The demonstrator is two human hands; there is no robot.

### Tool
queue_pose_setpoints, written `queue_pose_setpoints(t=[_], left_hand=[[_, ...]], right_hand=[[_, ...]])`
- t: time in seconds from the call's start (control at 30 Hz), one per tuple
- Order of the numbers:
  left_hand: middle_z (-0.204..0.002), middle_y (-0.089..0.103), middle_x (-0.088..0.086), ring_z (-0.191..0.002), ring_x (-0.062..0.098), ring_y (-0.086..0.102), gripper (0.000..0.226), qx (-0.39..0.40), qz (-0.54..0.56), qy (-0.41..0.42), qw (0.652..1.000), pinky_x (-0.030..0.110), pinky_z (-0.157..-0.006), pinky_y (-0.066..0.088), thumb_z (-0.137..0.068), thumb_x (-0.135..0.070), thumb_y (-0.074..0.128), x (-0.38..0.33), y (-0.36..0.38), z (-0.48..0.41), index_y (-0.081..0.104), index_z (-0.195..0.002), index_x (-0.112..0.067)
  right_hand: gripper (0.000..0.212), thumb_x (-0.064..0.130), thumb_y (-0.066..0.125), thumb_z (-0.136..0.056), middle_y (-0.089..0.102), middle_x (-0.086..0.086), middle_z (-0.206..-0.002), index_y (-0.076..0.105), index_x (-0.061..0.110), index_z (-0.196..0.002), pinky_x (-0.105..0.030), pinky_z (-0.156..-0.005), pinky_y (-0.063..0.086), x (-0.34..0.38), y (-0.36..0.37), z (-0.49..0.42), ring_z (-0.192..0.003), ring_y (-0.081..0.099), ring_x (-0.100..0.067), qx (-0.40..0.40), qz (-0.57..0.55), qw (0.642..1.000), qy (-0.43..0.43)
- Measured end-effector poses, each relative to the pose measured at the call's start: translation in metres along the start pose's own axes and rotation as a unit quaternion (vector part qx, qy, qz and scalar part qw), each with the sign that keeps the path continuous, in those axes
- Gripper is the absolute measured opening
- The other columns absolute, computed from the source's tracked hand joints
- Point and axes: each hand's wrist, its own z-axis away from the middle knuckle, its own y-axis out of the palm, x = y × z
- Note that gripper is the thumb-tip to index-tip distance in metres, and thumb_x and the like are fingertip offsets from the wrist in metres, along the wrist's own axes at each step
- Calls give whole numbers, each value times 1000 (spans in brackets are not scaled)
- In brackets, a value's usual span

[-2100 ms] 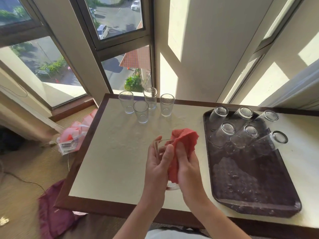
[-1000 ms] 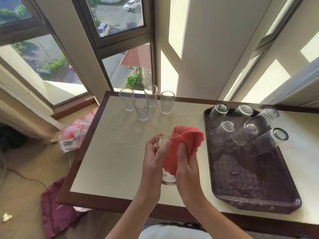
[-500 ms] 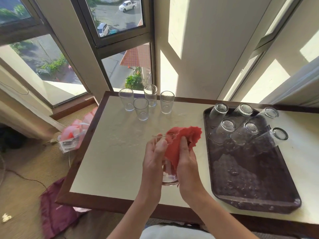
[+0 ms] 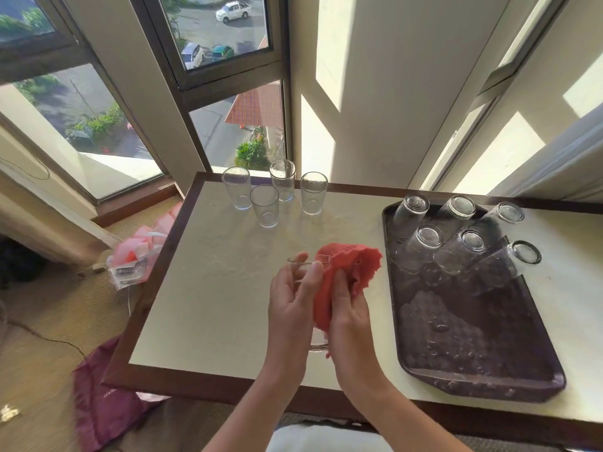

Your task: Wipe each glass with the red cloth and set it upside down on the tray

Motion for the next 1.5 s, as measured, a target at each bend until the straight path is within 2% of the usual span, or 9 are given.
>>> queue_pose_setpoints(t=[0.1, 0.2, 0.4, 0.57, 0.73, 0.9, 1.13, 1.33, 1.5], left_hand=[[-115, 67, 3, -110, 21, 67, 59, -10, 20, 0, 1000, 38, -92, 55, -78, -63, 64, -4, -2, -2, 60, -125, -27], [-88, 72, -5, -85, 10, 70, 41, -23, 28, 15, 999, 25, -69, 56, -93, -49, 52, -8, -5, 0, 56, -127, -27], [-130, 60, 12, -112, 19, 66, 39, 9, 28, -2, 1000, 33, -90, 56, -76, -58, 66, -7, -3, 2, 68, -108, -35], [-106, 72, 4, -98, 23, 69, 47, -5, 79, -8, 997, 40, -81, 54, -77, -60, 56, -7, -9, 0, 64, -116, -35], [-122, 64, 10, -100, 17, 65, 66, 18, 48, 3, 999, 30, -78, 52, -64, -63, 70, -8, -8, 4, 60, -118, -25], [-111, 72, 14, -101, 22, 73, 114, 29, 100, -18, 994, 25, -74, 59, -29, -54, 97, -6, -15, -6, 53, -127, -19], [-104, 71, 0, -102, 23, 72, 99, 10, 41, 66, 997, 29, -82, 58, -29, -50, 98, -4, -22, -4, 63, -117, -23], [-110, 71, 0, -110, 21, 69, 90, 54, -19, 132, 990, 21, -84, 56, -44, -38, 97, -3, -27, -7, 56, -121, -20], [-113, 69, 2, -111, 18, 68, 86, 78, -45, 170, 981, 16, -87, 53, -51, -39, 94, 0, -30, -13, 55, -125, -21]], right_hand=[[46, 49, 51, -96, 72, 6, -112, 53, 23, -134, -23, -89, 52, -14, 3, 13, -108, 67, -9, -8, 53, 996, -66], [50, 51, 50, -96, 72, 4, -111, 51, 21, -137, -23, -83, 54, -9, 4, 10, -103, 69, -10, 7, 43, 997, -70], [36, 45, 48, -88, 76, 9, -101, 62, 27, -115, -20, -82, 54, 0, 4, 5, -99, 70, -7, 16, 6, 999, -46], [65, 64, 48, -90, 69, 3, -119, 51, 17, -135, -32, -92, 53, -15, 5, 15, -111, 66, -16, 16, 105, 986, -132], [32, 44, 46, -96, 72, 1, -82, 64, 22, -109, -22, -62, 52, 6, 6, -4, -69, 67, -10, -4, 5, 998, 63], [45, 43, 50, -97, 76, -14, -101, 79, 10, -89, -46, -96, 52, 7, -6, -18, -96, 72, -31, -62, -172, 958, 220], [54, 54, 56, -89, 70, -24, -108, 76, 5, -100, -46, -71, 48, 4, -14, -7, -85, 65, -39, -25, -218, 926, 308], [49, 48, 52, -93, 74, -21, -86, 78, 8, -80, -44, -66, 44, 0, -20, -2, -68, 66, -38, -28, -173, 939, 295], [46, 43, 46, -99, 75, -22, -81, 70, 4, -96, -46, -70, 48, 6, -21, -2, -62, 70, -36, -41, -161, 939, 300]])
